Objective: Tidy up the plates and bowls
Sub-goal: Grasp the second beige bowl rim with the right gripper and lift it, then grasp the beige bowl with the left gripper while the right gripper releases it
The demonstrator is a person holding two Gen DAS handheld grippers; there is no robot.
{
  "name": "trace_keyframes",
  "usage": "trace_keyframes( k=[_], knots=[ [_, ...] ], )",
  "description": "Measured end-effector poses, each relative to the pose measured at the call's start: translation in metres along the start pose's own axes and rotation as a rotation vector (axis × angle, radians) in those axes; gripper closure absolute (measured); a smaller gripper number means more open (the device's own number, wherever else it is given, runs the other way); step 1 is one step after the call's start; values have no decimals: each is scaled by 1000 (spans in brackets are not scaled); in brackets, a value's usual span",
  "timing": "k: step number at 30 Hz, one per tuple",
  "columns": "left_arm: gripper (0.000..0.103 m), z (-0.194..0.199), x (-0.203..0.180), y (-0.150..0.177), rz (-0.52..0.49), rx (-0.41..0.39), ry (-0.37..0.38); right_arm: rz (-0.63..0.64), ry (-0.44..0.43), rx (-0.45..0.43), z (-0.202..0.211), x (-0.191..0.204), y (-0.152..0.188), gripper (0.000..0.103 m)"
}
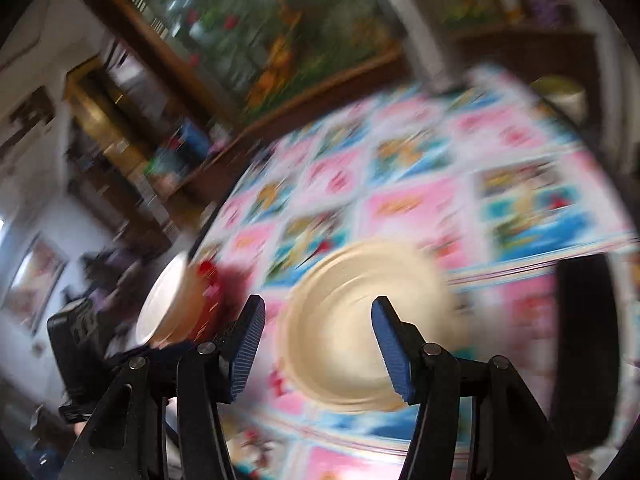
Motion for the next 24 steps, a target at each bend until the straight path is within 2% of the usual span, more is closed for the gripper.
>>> trace_keyframes(
  k=[2, 4, 5, 8, 10, 11, 12, 17, 19, 20, 21, 23, 24],
  knots=[
    [38, -4, -5, -6, 1, -4, 8, -49, 19, -26, 12, -15, -1, 56],
    [38, -10, -8, -12, 4, -7, 0, -90, 40, -27, 18, -29, 5, 69],
    [38, -12, -11, -14, 5, -9, 2, -101, 49, -20, 19, -34, 7, 71],
    [38, -26, -16, -22, 4, -9, -3, -129, 63, 6, 23, -48, 17, 72],
    [43, -37, -19, -24, 12, -4, -2, -140, 60, 22, 24, -51, 22, 72],
    [51, -43, -19, -25, 17, 5, -5, -146, 50, 32, 22, -52, 27, 72],
    [54, -50, -19, -26, 22, 15, -7, -148, 45, 39, 20, -51, 31, 72],
    [58, -80, -19, -25, 40, 47, -20, -149, 32, 78, 5, -49, 42, 72],
    [71, -92, -22, -20, 35, 75, -21, -152, 30, 96, -3, -49, 47, 72],
    [85, -96, -26, -18, 35, 84, -6, -153, 32, 104, -7, -50, 49, 72],
    [88, -100, -30, -14, 41, 94, 13, -159, 33, 112, -11, -50, 53, 72],
    [88, -96, -33, -14, 0, 74, -17, -174, 10, 118, -14, -46, 57, 84],
    [88, -92, -34, -15, -29, 61, -33, -169, 12, 114, -14, -45, 58, 84]
  ],
)
Point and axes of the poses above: each gripper's, at about its wrist camera, not at the fingertips, and z roughly against the way its jaws point, x to its left, y to its underside, the point moved 10 cm from there along -z, roughly the way its jaws point, and after that the axes turned 14 degrees about -x, right-handed, at the moved point
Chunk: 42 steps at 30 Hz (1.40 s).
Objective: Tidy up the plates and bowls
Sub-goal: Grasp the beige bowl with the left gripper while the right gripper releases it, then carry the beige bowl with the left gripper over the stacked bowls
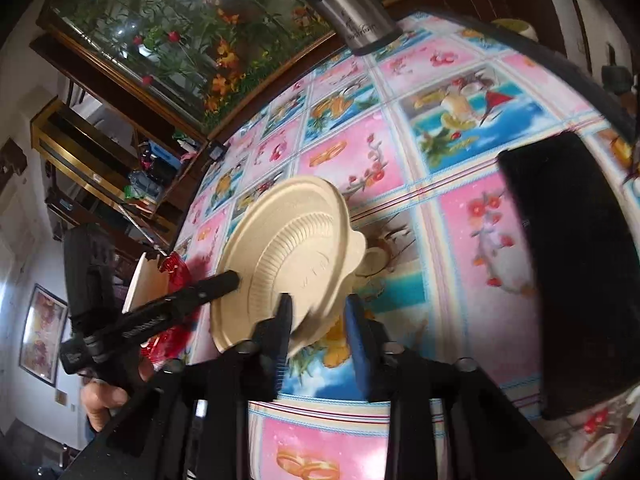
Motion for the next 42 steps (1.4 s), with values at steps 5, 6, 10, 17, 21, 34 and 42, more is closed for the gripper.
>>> trace_keyframes(
  k=[5, 6, 10, 17, 21, 34, 42],
  knots=[
    [87, 24, 4, -7, -29, -60, -30, 32, -22, -10, 4, 16, -1, 86],
    [87, 29, 6, -7, -30, -70, -33, 37, -31, -12, 5, 20, -1, 86],
    [87, 45, 11, -6, -38, -101, -50, 54, -48, -12, 3, 33, 1, 86],
    [86, 61, 21, -7, -14, -132, -49, 85, -58, -13, 2, 49, 1, 86],
    [85, 70, 25, -9, -5, -150, -54, 97, -59, -10, 1, 57, 0, 86],
    [77, 126, 67, -29, 59, -264, -90, 182, -141, -16, -4, 125, -12, 86],
    [77, 180, 127, -38, 134, -361, -181, 260, -238, 11, -28, 198, -6, 86]
  ],
)
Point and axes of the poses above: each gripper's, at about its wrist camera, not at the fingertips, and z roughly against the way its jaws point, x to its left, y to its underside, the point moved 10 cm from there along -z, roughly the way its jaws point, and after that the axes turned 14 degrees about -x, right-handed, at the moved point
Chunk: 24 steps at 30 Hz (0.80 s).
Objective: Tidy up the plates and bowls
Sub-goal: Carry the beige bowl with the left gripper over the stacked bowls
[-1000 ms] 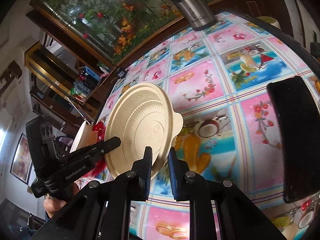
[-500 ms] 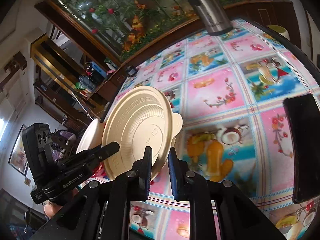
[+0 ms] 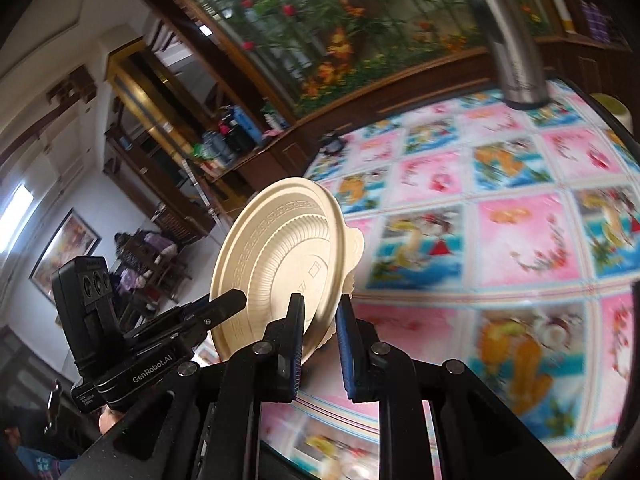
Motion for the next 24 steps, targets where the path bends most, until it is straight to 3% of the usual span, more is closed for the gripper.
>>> trace_keyframes(
  k=[11, 24],
  knots=[
    [77, 19, 80, -1, 95, -33, -121, 8, -101, 120, -73, 58, 24, 85],
    [77, 12, 110, 23, 157, 15, -148, -1, -80, 227, -108, 57, 56, 85]
  ],
)
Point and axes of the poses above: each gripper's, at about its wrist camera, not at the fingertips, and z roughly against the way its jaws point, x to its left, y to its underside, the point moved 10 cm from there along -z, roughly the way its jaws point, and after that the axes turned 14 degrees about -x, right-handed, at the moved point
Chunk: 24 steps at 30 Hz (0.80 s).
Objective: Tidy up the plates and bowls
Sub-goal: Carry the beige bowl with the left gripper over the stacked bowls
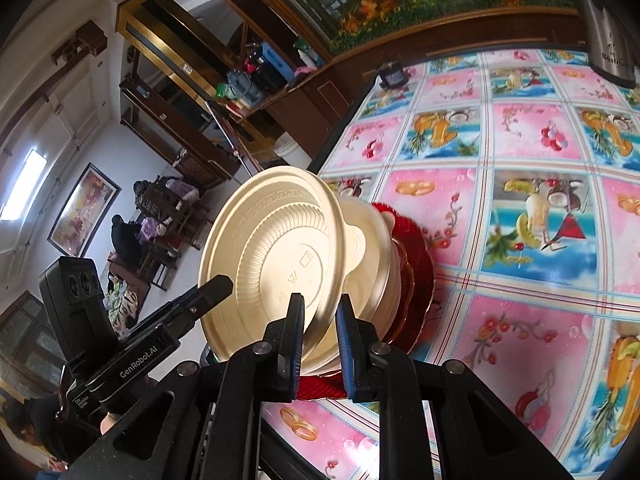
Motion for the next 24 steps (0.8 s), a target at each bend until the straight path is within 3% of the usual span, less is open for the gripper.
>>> trace_keyframes(
  k=[24],
  knots=[
    [77, -7, 3, 2, 19, 9, -3, 47, 4, 9, 3, 2, 3, 75]
  ],
)
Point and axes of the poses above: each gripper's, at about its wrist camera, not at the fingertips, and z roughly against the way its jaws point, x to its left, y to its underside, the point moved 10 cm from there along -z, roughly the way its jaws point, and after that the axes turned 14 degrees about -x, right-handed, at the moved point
